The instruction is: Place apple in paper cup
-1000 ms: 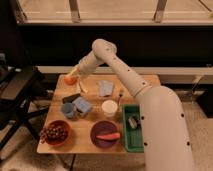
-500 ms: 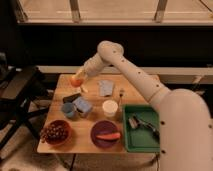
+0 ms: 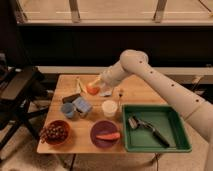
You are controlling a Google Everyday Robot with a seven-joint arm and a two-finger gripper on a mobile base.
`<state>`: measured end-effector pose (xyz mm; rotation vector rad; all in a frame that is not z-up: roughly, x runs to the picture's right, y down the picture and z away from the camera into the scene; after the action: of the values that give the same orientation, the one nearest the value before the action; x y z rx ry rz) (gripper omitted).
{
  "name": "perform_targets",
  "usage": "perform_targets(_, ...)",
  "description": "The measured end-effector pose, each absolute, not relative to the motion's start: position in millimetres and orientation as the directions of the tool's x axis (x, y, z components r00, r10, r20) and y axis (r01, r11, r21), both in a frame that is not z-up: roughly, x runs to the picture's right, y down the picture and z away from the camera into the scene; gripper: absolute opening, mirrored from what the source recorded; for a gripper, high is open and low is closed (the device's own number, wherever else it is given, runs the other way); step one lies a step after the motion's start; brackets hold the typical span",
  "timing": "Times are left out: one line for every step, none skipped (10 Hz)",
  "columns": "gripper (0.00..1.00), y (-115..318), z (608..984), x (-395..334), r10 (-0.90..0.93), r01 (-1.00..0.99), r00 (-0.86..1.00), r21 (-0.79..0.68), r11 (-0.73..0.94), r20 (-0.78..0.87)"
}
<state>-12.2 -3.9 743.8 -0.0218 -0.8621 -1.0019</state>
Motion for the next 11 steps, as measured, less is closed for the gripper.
perform_targets(0.00,-1.4,742.0,-10.3,-0.726,0.742,0.246,0.358,0.567,0.642)
perform_targets(0.00,-1.7,741.8,-10.7,-0.726,0.741,0.245,0.359,0.567,0.642)
perform_targets(0.00,-1.9,741.8,-12.1,-0.727,0.742,0.243,0.360,0.566,0.642)
perform_targets(0.00,-2.3,741.7,-12.3,-0.727,0.742,0.243,0.360,0.566,0.642)
perform_targets(0.00,-2.4,742.7,-10.9,-0.727,0.742,0.246,0.358,0.566,0.641)
perform_targets(0.00,-2.8,745.1,-8.8,-0.722,0.742,0.260,0.346,0.574,0.642)
perform_targets(0.00,-3.8,746.4,-1.9,-0.713,0.738,0.282,0.331,0.589,0.642)
perform_targets(0.00,-3.6,746.9,14.3,-0.701,0.732,0.315,0.306,0.608,0.640)
perform_targets(0.00,-1.7,746.2,27.0,-0.688,0.728,0.342,0.283,0.625,0.640)
perform_targets(0.00,4.9,744.4,44.8,-0.663,0.721,0.384,0.241,0.650,0.642)
perform_targets(0.00,16.7,742.4,58.9,-0.639,0.716,0.421,0.197,0.670,0.643)
